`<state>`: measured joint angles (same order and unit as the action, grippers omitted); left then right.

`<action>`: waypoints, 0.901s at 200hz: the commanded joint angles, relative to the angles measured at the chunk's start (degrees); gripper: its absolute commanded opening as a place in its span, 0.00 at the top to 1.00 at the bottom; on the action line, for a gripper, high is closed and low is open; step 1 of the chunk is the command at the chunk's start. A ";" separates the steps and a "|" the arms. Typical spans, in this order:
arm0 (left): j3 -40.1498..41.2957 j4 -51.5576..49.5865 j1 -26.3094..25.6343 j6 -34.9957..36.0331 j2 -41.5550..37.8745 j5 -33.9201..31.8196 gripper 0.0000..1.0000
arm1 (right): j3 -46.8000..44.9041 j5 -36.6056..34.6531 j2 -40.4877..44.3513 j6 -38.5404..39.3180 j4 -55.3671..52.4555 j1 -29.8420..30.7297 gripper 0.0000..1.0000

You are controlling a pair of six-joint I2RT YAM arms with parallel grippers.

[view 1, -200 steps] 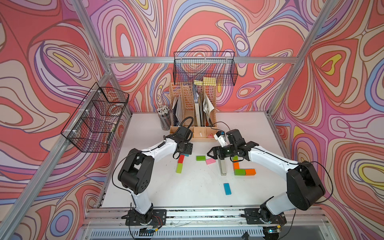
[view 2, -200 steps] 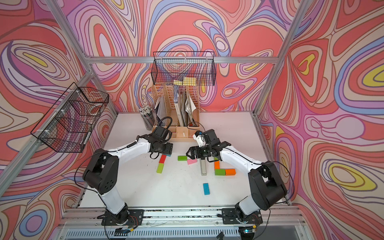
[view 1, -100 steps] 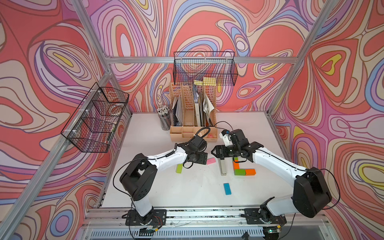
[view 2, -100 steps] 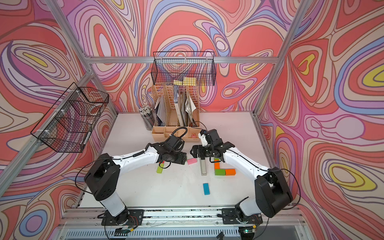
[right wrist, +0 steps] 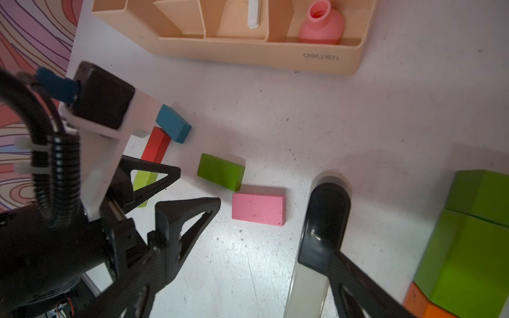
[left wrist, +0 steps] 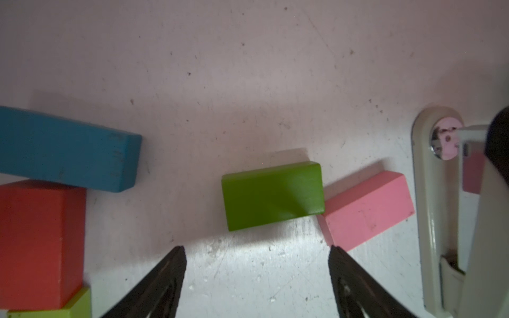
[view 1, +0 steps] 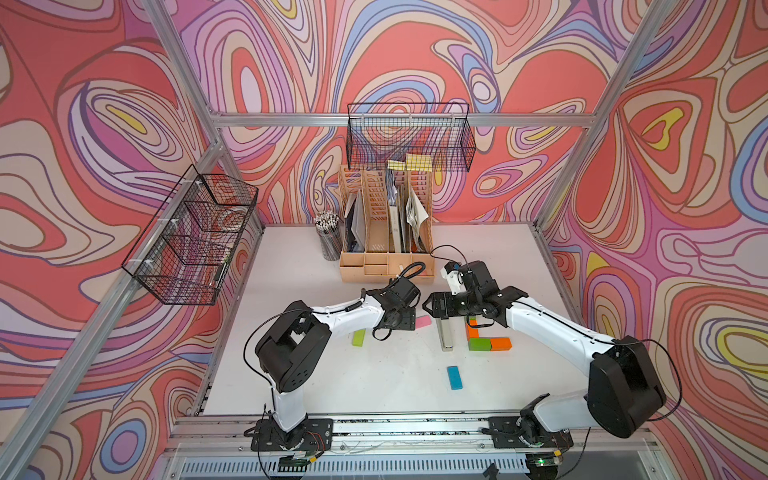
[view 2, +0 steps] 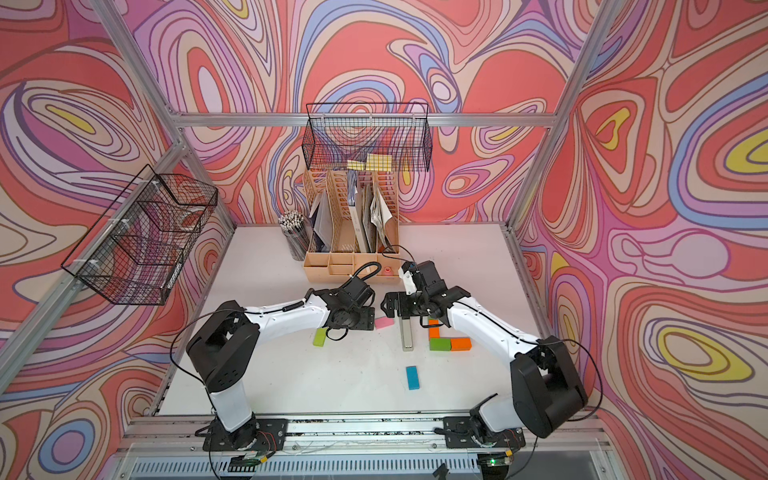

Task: Assemble the letter c with building blocks
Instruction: Pick up the building block from the center of the board.

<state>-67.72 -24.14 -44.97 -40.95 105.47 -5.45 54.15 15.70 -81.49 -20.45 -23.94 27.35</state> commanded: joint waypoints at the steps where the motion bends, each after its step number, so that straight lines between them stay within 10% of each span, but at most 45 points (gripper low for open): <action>1: -2.52 -0.16 -0.10 -2.51 2.43 -2.13 0.15 | -1.36 -0.95 2.11 0.18 1.09 0.25 0.02; 180: -9.92 -3.72 -0.62 -3.37 10.69 -3.16 0.23 | -2.90 -0.59 3.41 1.21 1.88 0.24 0.02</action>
<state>-76.36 -24.75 -45.30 -43.35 114.28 -7.84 52.31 15.20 -79.48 -20.01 -23.05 27.35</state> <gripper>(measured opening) 0.798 0.982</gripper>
